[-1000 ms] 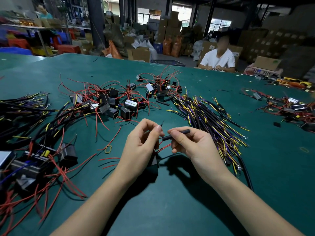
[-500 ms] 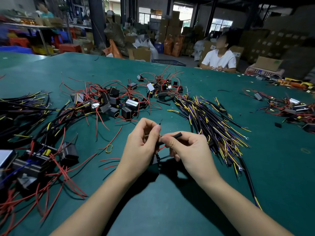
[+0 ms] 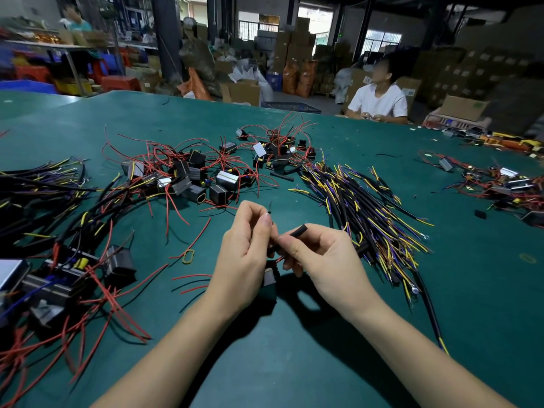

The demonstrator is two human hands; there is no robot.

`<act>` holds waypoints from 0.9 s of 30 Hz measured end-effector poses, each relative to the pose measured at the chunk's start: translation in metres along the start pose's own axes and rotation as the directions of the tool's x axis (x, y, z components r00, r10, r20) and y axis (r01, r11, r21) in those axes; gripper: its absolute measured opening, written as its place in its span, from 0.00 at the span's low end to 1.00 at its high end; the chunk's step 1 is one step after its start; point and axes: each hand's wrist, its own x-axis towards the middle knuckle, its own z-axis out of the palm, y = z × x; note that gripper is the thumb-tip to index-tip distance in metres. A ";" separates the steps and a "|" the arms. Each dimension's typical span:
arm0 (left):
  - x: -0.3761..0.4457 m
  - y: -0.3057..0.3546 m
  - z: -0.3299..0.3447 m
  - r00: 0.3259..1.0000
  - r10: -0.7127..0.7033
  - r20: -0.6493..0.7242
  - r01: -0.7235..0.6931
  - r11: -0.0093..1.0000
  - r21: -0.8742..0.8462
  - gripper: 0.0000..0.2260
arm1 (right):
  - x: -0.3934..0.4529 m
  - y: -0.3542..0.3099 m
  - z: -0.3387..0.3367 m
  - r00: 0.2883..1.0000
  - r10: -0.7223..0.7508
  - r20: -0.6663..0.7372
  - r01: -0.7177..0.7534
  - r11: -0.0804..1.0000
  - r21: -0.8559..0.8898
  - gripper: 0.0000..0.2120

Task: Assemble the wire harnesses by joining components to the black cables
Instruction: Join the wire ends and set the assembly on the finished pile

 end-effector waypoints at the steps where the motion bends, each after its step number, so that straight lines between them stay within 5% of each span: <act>1: 0.000 0.000 0.000 1.000 0.011 0.000 -0.011 1.000 0.020 0.07 | 0.000 -0.001 0.000 1.000 -0.007 -0.014 0.007 1.000 -0.026 0.05; 7: 0.002 0.006 0.002 0.995 -0.024 -0.093 0.034 0.994 0.106 0.07 | -0.001 -0.009 -0.011 0.976 -0.151 -0.157 0.110 0.963 -0.244 0.11; 14: 0.001 0.011 0.011 0.942 0.174 -0.286 -0.134 0.979 0.154 0.07 | 0.000 -0.028 -0.024 0.962 -0.272 -0.034 0.214 0.821 -0.530 0.12; 17: -0.002 0.007 0.015 0.951 0.101 -0.292 -0.069 0.990 0.120 0.08 | -0.003 -0.029 -0.017 0.982 -0.188 0.027 0.174 0.830 -0.531 0.11; 22: -0.004 0.003 0.017 0.947 0.050 -0.317 -0.011 0.992 0.124 0.08 | -0.006 -0.020 -0.004 0.993 -0.100 -0.070 0.076 0.955 -0.286 0.09; 27: -0.003 -0.003 0.017 0.927 -0.021 -0.374 0.059 0.994 0.091 0.07 | -0.009 -0.004 0.007 0.993 -0.097 -0.071 0.067 0.938 -0.340 0.08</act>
